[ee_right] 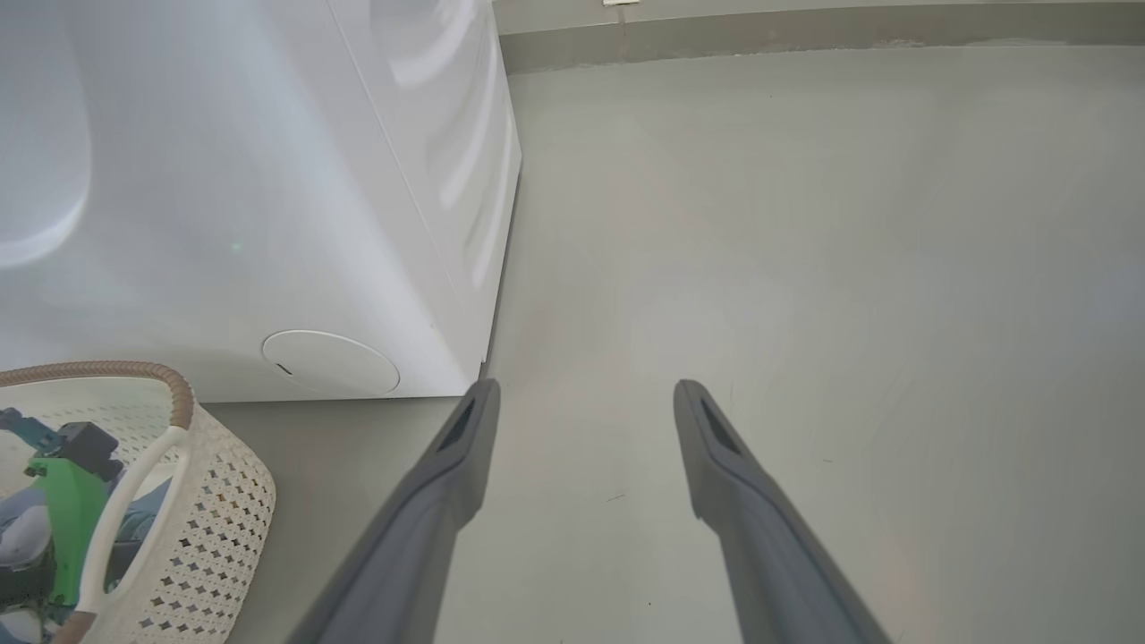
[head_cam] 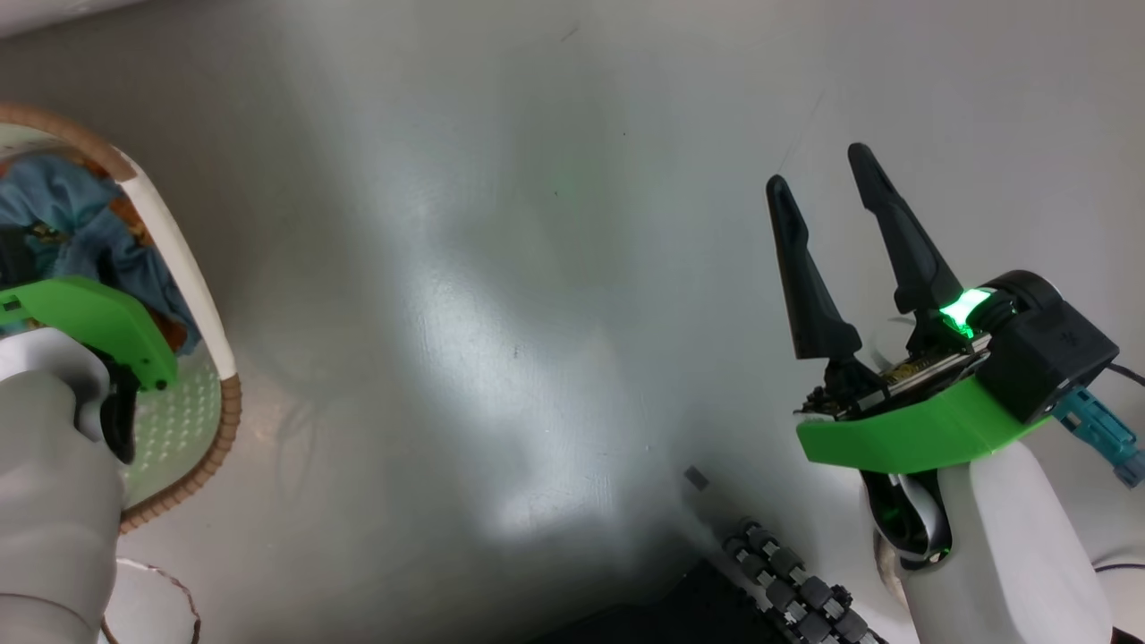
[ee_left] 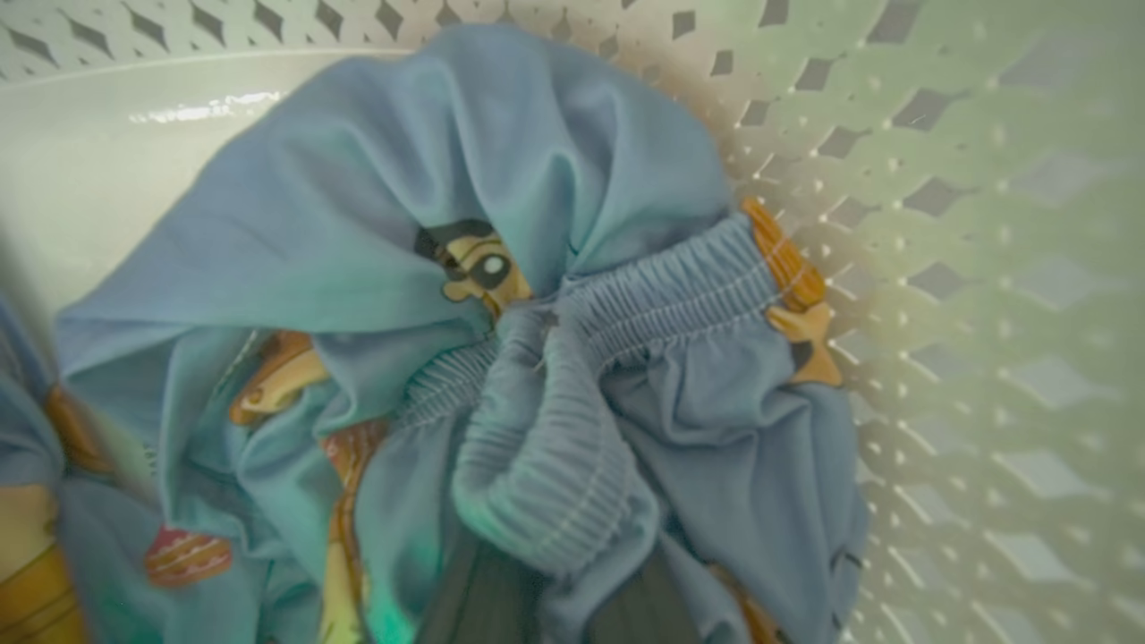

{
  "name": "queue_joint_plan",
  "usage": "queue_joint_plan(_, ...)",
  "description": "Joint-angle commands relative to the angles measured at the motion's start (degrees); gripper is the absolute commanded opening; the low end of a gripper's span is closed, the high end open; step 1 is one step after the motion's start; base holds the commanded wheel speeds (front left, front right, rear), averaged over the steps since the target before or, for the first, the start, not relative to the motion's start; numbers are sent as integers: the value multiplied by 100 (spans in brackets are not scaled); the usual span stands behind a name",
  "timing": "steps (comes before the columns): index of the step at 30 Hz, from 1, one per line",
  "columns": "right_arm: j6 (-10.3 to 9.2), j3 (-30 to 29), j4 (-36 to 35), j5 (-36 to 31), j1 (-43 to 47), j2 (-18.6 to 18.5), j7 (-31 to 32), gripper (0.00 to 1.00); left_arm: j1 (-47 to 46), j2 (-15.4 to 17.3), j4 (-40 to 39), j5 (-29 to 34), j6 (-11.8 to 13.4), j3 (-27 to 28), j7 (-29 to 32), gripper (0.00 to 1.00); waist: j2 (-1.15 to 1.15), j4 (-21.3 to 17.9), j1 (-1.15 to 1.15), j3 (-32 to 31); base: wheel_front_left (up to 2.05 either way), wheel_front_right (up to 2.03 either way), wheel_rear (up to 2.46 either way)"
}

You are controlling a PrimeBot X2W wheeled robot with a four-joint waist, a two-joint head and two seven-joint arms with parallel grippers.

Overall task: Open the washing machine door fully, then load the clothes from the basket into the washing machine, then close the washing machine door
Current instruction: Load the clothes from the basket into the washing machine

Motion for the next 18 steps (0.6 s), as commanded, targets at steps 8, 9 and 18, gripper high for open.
queue_joint_plan(8, 35, 58, -102, -68, 64, 1, -66, 100, 151, 75, 16, -117, 39, 94, -170, 0, 0, 215, 0, -157, 0, 0, 0)
queue_joint_plan(9, 35, 54, -97, -87, 64, 1, -66, 100, 161, 59, 17, -124, 39, 94, -232, 0, 0, 247, 0, -189, 0, 0, 0)
queue_joint_plan(18, 35, -63, -29, -317, 159, 1, -66, 100, 401, -117, 21, -186, 24, 78, -771, 0, 0, 632, 0, -667, 0, 0, 0)
